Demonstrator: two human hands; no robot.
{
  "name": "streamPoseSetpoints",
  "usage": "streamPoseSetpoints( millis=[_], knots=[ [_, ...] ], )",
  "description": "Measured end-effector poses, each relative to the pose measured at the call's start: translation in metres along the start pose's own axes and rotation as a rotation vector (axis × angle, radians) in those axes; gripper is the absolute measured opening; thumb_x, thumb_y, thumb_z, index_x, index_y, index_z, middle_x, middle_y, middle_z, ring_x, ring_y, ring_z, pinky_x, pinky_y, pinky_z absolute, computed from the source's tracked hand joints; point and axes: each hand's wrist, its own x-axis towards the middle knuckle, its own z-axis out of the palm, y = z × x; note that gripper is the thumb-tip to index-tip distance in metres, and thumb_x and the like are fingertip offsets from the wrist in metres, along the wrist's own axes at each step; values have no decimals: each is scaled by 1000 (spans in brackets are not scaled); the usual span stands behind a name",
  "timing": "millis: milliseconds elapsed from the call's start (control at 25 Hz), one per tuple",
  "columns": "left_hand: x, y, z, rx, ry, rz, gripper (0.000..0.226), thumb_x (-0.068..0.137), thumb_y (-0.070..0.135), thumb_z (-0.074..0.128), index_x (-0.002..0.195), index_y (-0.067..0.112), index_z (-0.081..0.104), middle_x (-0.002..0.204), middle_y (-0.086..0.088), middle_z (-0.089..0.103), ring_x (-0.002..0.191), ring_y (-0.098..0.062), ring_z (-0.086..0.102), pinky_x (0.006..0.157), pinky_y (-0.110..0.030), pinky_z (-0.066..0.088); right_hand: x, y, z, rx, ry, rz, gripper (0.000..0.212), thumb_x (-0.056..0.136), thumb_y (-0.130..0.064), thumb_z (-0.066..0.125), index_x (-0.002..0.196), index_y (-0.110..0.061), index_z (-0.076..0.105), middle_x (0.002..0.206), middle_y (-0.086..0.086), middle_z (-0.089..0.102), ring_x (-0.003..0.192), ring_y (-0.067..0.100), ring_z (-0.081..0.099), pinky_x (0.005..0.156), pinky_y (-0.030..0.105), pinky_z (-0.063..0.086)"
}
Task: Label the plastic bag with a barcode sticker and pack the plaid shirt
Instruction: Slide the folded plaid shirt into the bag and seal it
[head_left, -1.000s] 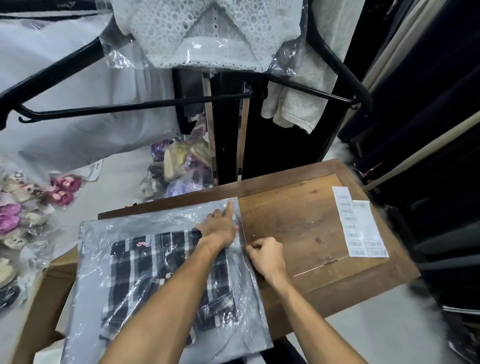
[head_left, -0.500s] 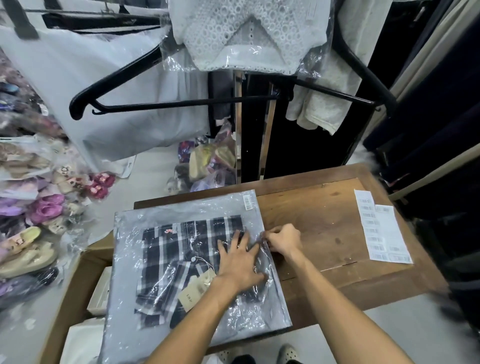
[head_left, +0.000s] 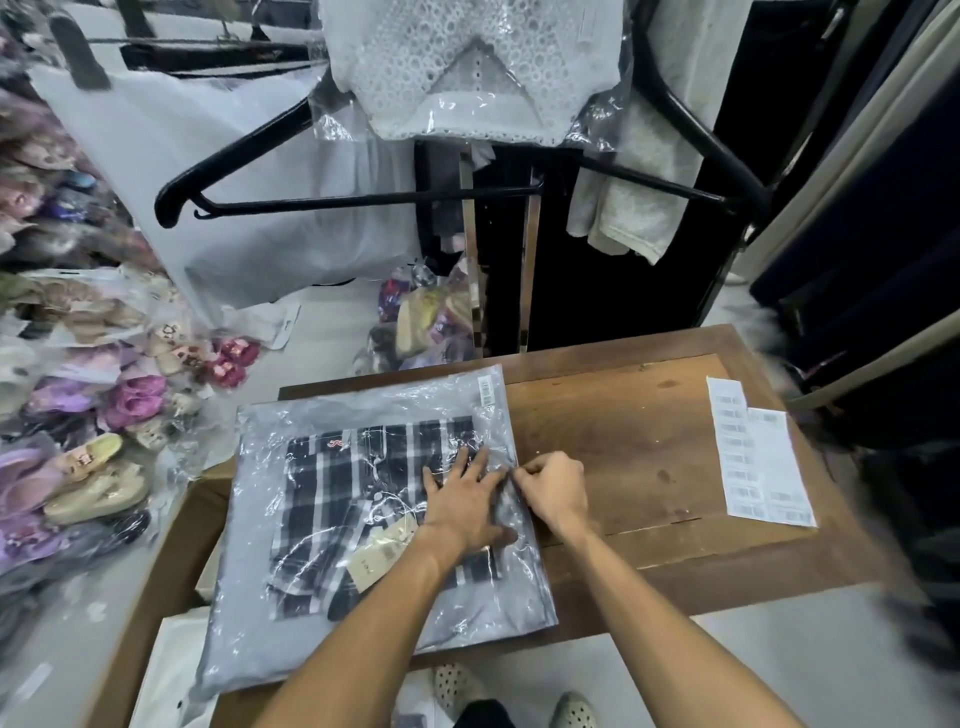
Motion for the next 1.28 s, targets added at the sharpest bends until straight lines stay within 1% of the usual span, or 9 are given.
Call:
streamPoseSetpoints(
  millis=[200,400,560,680,880,1000,1160,1200,1280],
  knots=[
    [-1,6,-8,-9,-27,-20,101,77,64,70,157,37,15,168,8,-5,154,-24,-11,113,-75,4,-13,8,-3,5,-9,-5,17,79,-28,69,78,-16,82,74,6,78,79,23,74,71,25,51],
    [1,9,-9,-38,-45,-35,102,76,61,74,156,38,16,168,11,-4,154,-24,-9,112,-77,6,-23,18,-4,-39,-17,-8,18,78,-29,68,82,-19,83,79,3,79,82,21,74,77,26,55],
    [0,7,-7,-33,-37,-37,101,75,62,73,155,38,17,168,11,-5,154,-23,-9,112,-76,6,-34,28,-6,-67,-32,-49,17,80,-27,69,81,-17,83,76,2,79,75,17,74,75,28,57],
    [-1,8,-8,-58,-31,-34,99,76,60,74,155,36,20,168,10,-3,155,-22,-8,112,-78,6,-45,37,-8,-60,-46,-64,16,80,-26,70,80,-16,83,71,3,78,63,11,67,66,21,49],
    [-1,8,-8,-83,-26,-34,97,75,59,75,154,38,23,168,11,-2,155,-22,-8,112,-77,4,-62,48,-13,-51,-74,-69,19,84,-30,72,86,-15,83,76,3,79,71,11,72,66,15,45],
    [-3,14,-9,19,-15,-29,96,77,64,71,154,37,21,168,6,-1,155,-25,-7,113,-75,4,-68,54,-13,-29,-88,-36,19,84,-29,71,89,-14,83,79,4,80,77,14,74,68,16,45],
    [-23,28,1,213,201,68,87,87,63,59,157,32,18,169,-2,3,155,-27,-3,118,-70,5,-69,56,-18,11,-120,-6,19,85,-28,69,89,-14,82,80,4,79,76,15,72,68,18,44],
    [-30,31,5,236,212,104,82,89,62,56,156,32,21,169,-2,5,155,-26,-1,117,-71,6,-68,56,-20,21,-132,1,18,86,-26,69,87,-15,82,80,4,79,73,14,70,67,18,44],
    [-42,35,15,236,89,121,85,85,72,53,155,37,22,169,1,5,155,-27,0,113,-77,2,-68,57,-23,42,-144,7,18,86,-23,67,84,-14,82,77,4,78,71,14,69,66,20,45]
  ],
)
